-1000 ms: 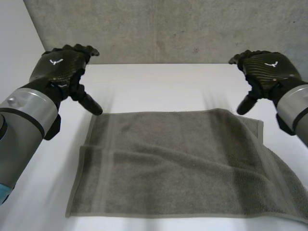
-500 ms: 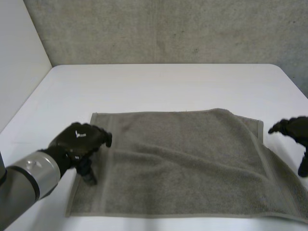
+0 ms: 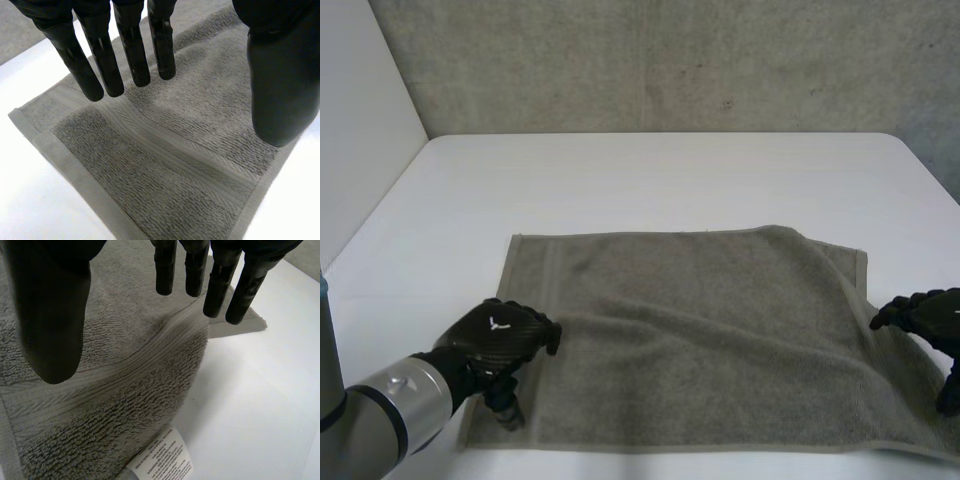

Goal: Fold the towel.

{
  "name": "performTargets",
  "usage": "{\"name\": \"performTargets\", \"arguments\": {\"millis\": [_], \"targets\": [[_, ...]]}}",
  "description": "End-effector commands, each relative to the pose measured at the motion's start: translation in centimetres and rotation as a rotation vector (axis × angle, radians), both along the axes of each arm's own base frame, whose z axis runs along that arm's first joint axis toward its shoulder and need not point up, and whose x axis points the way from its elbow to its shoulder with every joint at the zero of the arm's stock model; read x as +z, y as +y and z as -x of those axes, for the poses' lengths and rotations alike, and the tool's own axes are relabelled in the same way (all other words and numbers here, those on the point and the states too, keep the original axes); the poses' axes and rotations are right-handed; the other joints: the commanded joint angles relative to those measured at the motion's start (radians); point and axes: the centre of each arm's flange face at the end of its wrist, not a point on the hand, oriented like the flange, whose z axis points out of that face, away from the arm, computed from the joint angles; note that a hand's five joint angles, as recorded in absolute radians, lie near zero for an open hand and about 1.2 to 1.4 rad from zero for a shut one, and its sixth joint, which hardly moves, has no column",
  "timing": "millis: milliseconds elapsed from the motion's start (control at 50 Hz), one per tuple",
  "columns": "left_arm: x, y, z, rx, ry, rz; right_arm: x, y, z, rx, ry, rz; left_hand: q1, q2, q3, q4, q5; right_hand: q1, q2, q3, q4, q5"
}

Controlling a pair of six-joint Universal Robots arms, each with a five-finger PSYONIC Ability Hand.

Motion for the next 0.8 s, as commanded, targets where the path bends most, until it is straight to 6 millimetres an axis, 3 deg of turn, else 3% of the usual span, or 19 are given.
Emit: {"name": "performTargets", "arguments": {"millis": [20,220,260,360,520,800], "targets": [[-1.0,0.3,0.1,-0.008,-0.012,-0.011,-0.3,0.3,-0.3,0.015,-0.006,-0.007,0.103,0.104,0.104,0.104,0.104,0.017,0.021,0.018,0.018,0.004],[-2.2,0.8,-0.1,-0.013,-0.031,-0.054,-0.2,0.4,-0.7,0.038,-0.045,0.007,0.085,0.086,0.086,0.087,0.087,0.017,0.021,0.018,0.018,0.004],[-2.4,0.9,-0.1,-0.020,-0.039,-0.047,-0.1,0.4,-0.7,0.040,-0.051,0.010,-0.131,-0.130,-0.130,-0.129,-0.129,0.017,0.021,0.018,0.018,0.004],[-3.0,0.9,-0.2,-0.044,-0.067,-0.001,-0.1,0.4,-0.9,0.048,-0.059,0.011,-0.264,-0.263,-0.263,-0.262,-0.263,0.017,0.021,0.018,0.018,0.004],[-3.7,0.6,-0.5,-0.076,-0.123,0.066,-0.3,0.5,-1.0,0.051,-0.064,0.003,-0.249,-0.249,-0.249,-0.248,-0.248,0.014,0.018,0.015,0.015,0.001],[-4.7,0.3,-0.7,-0.069,-0.133,0.030,-0.4,0.6,-1.1,0.052,-0.068,-0.002,-0.123,-0.122,-0.123,-0.122,-0.122,0.014,0.018,0.015,0.015,0.001]]}}
